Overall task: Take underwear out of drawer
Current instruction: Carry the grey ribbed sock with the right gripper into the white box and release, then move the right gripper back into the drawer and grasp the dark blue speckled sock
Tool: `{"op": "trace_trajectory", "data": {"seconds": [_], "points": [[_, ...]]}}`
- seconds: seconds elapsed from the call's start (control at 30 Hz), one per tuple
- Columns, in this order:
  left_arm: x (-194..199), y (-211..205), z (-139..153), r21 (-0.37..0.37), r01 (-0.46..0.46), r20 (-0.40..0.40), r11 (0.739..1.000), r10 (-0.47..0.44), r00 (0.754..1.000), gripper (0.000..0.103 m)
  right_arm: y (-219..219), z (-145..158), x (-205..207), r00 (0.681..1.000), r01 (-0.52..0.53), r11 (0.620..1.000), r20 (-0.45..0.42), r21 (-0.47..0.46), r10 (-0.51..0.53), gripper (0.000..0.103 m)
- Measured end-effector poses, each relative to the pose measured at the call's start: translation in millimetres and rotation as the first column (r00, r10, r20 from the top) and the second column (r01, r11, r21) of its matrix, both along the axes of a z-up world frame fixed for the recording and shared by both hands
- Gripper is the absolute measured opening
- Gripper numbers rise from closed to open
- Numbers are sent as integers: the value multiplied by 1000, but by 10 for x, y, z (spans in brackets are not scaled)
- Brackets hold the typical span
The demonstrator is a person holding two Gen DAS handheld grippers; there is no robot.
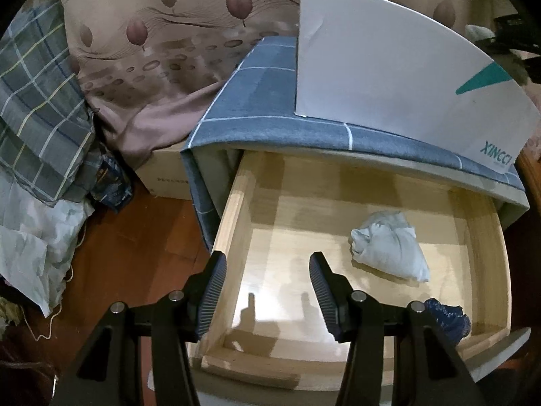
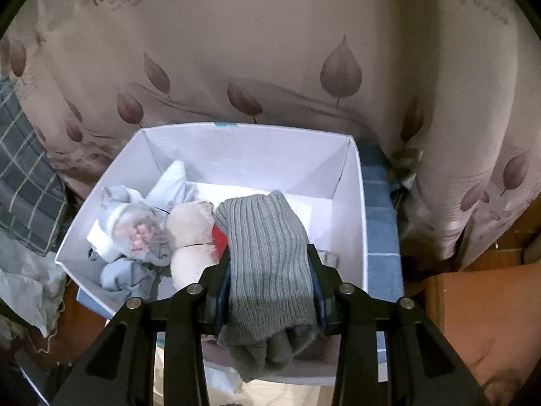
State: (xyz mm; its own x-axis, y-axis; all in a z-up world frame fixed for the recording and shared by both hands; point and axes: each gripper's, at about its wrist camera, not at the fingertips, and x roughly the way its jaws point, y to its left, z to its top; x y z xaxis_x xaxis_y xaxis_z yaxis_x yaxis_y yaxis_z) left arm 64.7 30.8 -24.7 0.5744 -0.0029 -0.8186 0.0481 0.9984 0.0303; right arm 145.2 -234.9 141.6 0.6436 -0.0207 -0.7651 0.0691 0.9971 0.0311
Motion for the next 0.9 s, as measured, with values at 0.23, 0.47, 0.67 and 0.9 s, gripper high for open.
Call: {"op": "trace_trajectory", "data": {"seconds": [0.23,0.47,0.67,0.9], "points": [[4,-8,-1,2,3,2,1000,-3,1000,52,49,-244,186,997,4,1000,-71,-25,-6,40],[20,-9,-11,-2,6,-3,1000,-6,1000,52,62,-205,127,999,-6,1000,-49,-13,5,67],[27,23,-28,-11,2,-9,1000,-2,1000,52,106,44,-118,999,-35,999,8,-11,35,72],[22,33,-38,-19,-7,-13,1000,7,1000,52,228,278,-587,992,-122,993,42,2,122,74]]}}
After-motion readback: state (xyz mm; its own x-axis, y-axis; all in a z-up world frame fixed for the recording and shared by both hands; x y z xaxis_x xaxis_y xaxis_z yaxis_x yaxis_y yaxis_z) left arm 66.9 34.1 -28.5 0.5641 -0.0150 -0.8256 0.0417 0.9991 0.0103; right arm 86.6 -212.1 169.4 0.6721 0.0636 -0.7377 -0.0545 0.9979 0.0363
